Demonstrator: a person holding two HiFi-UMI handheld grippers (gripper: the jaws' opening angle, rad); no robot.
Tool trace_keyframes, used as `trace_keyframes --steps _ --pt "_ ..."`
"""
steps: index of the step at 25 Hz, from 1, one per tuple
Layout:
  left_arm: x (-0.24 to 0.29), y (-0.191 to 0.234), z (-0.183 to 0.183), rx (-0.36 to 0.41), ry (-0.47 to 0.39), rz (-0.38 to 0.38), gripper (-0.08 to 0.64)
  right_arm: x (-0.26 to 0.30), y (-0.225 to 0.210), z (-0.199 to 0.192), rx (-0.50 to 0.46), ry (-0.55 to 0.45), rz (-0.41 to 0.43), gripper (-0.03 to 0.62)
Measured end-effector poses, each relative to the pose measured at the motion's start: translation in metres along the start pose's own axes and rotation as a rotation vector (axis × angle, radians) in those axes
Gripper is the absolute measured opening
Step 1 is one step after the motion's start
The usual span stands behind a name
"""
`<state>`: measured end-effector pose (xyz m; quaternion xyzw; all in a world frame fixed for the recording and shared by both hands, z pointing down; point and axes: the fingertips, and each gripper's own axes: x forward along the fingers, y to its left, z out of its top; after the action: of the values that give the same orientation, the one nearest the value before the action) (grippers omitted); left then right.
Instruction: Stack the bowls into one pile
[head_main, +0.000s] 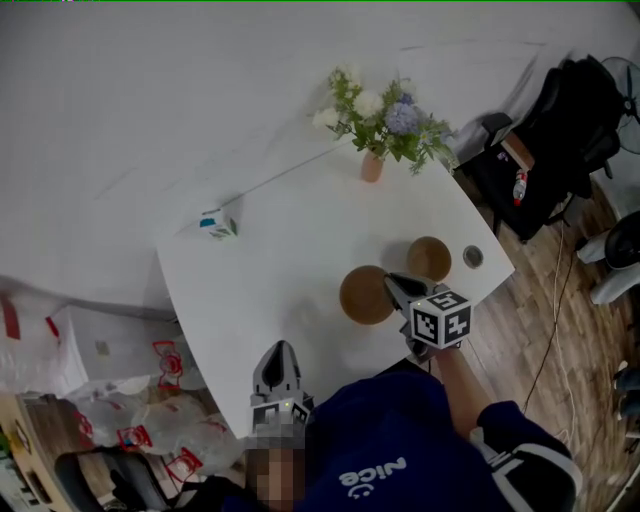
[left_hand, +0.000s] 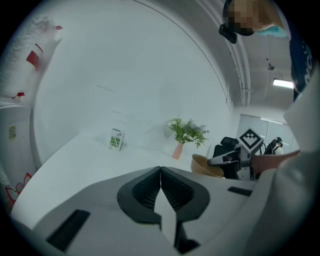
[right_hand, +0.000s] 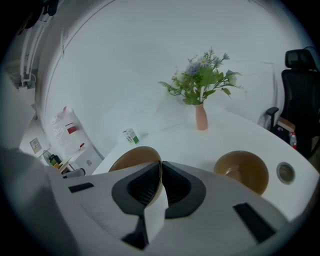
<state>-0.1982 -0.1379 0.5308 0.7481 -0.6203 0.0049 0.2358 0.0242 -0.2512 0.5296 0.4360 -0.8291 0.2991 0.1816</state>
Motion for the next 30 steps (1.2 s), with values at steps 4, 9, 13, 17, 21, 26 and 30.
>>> trace_keyframes --steps 4,9,13,17,21,26,30 --pt "0.012 -0.015 0.0 0.004 -0.001 -0.013 0.018 -0.017 -0.033 0.009 0.031 -0.034 -0.053 0.035" --pt "0.026 -0.031 0.001 0.008 -0.004 -0.019 0.018 -0.032 -0.075 0.015 0.055 -0.051 -0.125 0.037" --pt "0.034 -0.041 0.0 0.009 -0.002 -0.013 0.018 -0.041 -0.107 0.016 0.076 -0.051 -0.174 0.035" --pt "0.043 -0.047 -0.001 0.008 -0.001 0.0 0.018 -0.043 -0.132 0.017 0.083 -0.04 -0.21 0.035" --pt "0.051 -0.054 -0.002 0.001 -0.005 0.012 0.018 -0.042 -0.155 0.015 0.099 -0.02 -0.232 0.035" --pt "0.055 -0.056 -0.006 -0.01 0.0 0.035 0.018 -0.04 -0.177 0.01 0.122 0.016 -0.254 0.037" --pt "0.057 -0.057 -0.01 -0.014 0.007 0.049 0.018 -0.035 -0.186 0.001 0.122 0.051 -0.264 0.037"
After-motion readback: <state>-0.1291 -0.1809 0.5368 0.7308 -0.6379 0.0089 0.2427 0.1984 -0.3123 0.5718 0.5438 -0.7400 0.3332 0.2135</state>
